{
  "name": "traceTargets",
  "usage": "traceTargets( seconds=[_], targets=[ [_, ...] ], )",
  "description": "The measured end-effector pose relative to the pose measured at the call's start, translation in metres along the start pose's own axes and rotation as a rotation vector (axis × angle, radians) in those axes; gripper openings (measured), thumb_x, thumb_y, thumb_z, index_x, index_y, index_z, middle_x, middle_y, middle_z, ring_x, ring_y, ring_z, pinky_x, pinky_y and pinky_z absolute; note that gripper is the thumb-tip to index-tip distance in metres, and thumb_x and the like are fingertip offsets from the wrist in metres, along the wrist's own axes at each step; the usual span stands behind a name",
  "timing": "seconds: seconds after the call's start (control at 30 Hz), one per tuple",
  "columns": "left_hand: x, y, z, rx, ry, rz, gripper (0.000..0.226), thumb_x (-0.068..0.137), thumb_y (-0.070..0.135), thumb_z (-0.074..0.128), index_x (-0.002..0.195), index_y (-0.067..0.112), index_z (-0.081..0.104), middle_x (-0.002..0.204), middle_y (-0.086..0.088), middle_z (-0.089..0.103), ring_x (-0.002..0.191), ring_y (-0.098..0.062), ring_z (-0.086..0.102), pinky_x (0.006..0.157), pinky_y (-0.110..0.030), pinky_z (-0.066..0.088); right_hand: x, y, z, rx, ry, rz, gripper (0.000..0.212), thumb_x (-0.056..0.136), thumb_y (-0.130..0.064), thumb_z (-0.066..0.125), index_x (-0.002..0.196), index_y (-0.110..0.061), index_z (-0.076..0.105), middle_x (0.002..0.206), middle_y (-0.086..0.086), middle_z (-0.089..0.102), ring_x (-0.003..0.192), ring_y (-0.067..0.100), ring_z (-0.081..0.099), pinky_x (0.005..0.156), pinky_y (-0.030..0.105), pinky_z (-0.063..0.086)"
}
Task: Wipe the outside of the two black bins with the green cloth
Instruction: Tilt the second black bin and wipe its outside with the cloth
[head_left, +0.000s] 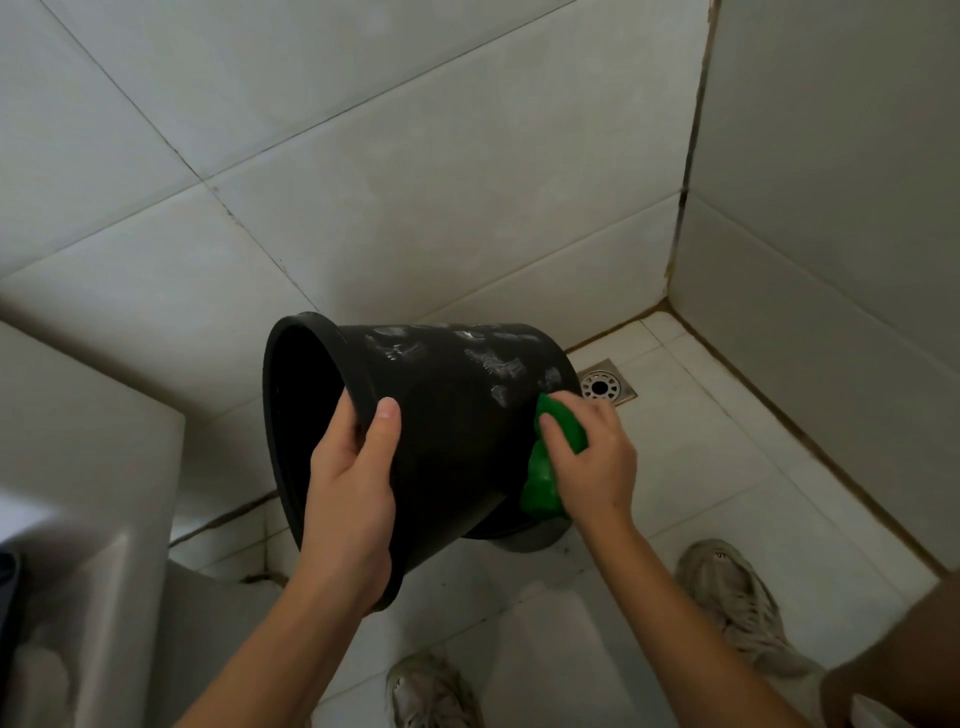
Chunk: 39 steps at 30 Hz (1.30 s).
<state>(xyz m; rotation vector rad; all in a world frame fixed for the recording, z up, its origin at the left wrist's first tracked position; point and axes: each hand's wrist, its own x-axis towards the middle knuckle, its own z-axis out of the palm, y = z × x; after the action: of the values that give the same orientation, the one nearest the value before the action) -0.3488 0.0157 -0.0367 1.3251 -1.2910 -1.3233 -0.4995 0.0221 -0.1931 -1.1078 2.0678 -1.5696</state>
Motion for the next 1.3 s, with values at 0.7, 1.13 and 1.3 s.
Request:
traceTargets(
  seconds=[0.7,1.13,1.3],
  targets=[
    [-0.006,-0.015,-0.015,0.162,-0.181,0.121,0.041,0.099,0.021,0.041,0.138,0.031,0.05,0.123,0.014,0.066,0.114,-0.006,0.062,0.096,-0.028,0.053,0.039,0.004,-0.012,-0.137,-0.086,0.06,0.023,0.093,-0.033,0.06,0.114,-0.026,0.067,0.103,-0.005,0.059,0.092,0.015,0.055,0.069,0.024,0.037],
    [-0.009,-0.018,-0.013,0.146,-0.199,0.149,0.046,0.092,0.026,0.044,0.137,0.027,0.051,0.121,0.011,0.067,0.114,-0.008,0.063,0.097,-0.024,0.051,0.019,0.003,-0.011,-0.074,-0.087,0.062,0.023,0.092,-0.028,0.061,0.113,-0.022,0.068,0.103,-0.005,0.061,0.091,0.012,0.053,0.069,0.018,0.034],
    [-0.007,-0.016,-0.014,0.129,-0.2,0.141,0.041,0.099,0.017,0.041,0.137,0.024,0.051,0.121,0.01,0.068,0.112,-0.008,0.064,0.092,-0.024,0.054,0.025,-0.001,-0.009,-0.058,-0.012,0.19,0.022,0.092,-0.031,0.06,0.112,-0.024,0.068,0.106,-0.001,0.063,0.09,0.012,0.054,0.066,0.018,0.034]
  ],
)
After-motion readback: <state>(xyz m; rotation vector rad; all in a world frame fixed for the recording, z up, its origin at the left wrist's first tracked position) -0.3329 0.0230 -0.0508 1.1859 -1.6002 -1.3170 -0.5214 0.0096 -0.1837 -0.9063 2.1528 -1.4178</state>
